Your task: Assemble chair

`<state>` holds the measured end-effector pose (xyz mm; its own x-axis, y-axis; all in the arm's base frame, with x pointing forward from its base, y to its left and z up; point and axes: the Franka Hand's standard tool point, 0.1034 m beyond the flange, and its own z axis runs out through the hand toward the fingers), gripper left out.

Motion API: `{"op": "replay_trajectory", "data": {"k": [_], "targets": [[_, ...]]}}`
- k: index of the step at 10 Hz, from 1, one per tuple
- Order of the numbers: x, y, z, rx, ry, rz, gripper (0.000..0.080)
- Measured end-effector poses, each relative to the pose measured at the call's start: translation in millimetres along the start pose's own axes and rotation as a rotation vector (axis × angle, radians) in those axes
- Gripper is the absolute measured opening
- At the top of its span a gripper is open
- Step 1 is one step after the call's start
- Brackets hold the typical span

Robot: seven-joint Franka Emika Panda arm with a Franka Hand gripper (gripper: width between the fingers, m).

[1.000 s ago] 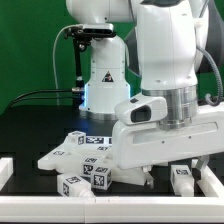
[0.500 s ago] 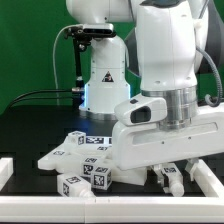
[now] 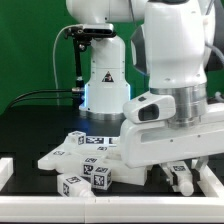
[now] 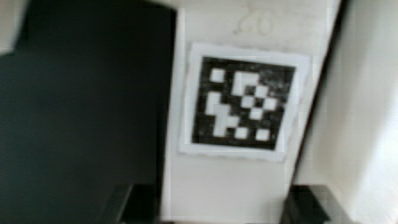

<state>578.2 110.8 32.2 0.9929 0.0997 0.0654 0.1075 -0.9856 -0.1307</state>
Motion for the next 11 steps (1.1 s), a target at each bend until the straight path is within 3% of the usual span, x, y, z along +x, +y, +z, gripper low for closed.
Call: {"op": "replay_trajectory", "data": {"k": [2, 4, 5, 7, 8, 9, 11], "targets": [[12.7, -6.7, -10.0, 0.005, 0.013, -0.007, 0.0281], [15.5, -8.7, -26.1, 0.006, 0.013, -0.024, 0.0282], [13.1, -8.3, -43.9, 0.001, 0.024, -0.051, 0.0282], [-10.2, -15.5, -66.6, -0.009, 0.023, -0.076, 0.0282], [-13.0, -12.3, -72.6, -0.013, 0.027, -0.091, 0.0282], [-6.4, -0.2, -75.3, -0.018, 0.038, -0.123, 0.0282], [-7.3, -1.4, -73.1, -0.016, 0.036, -0.108, 0.0282]]}}
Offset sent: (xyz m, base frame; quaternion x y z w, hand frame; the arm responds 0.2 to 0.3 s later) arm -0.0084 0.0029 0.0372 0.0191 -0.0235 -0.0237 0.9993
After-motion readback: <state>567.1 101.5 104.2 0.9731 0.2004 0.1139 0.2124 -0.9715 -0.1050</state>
